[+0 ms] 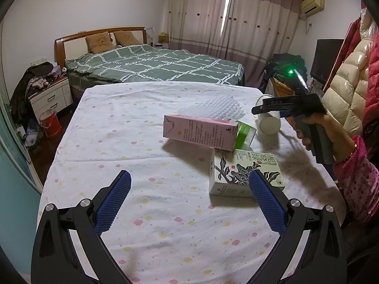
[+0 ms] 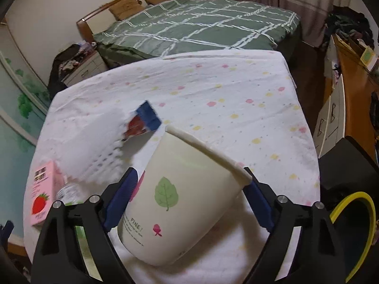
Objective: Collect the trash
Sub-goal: 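Carry the paper cup over the yellow bin and release it with the right tool, then grasp the green-white printed tea box with the left tool, then carry the tea box over the yellow bin and release it with the left tool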
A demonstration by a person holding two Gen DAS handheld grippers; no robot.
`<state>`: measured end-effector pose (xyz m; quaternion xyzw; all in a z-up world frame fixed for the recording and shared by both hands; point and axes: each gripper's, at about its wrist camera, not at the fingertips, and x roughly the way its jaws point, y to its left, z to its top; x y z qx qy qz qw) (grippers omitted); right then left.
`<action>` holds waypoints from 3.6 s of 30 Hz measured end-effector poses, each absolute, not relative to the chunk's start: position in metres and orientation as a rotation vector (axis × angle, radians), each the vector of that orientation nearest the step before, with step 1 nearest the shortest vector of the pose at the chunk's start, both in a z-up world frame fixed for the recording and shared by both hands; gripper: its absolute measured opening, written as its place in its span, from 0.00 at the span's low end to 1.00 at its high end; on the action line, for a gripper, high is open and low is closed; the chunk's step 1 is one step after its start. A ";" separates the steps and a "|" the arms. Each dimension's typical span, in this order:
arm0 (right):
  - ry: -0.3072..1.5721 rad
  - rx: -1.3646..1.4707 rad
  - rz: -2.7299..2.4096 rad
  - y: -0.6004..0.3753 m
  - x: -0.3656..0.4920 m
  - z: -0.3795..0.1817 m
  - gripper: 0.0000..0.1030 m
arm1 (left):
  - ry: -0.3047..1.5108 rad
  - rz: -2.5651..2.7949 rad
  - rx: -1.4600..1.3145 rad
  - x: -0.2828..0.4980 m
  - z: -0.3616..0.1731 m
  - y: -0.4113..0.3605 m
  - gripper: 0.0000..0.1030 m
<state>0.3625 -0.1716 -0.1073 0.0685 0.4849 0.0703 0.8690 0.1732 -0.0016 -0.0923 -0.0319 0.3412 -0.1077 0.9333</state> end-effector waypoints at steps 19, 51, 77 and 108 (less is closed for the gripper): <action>0.863 0.234 0.002 -0.284 0.232 -0.068 0.81 | 0.716 -0.329 -0.052 0.175 -0.098 -0.042 0.95; 0.935 0.318 -0.264 -0.403 0.205 -0.134 0.89 | 0.884 -0.533 -0.022 0.225 -0.153 -0.079 0.95; 0.897 0.359 -0.207 -0.403 0.194 -0.129 0.90 | 0.904 -0.700 0.134 0.232 -0.125 -0.166 0.95; 0.828 0.381 -0.157 -0.408 0.150 -0.114 0.90 | 0.932 -0.605 0.329 0.249 -0.128 -0.236 0.70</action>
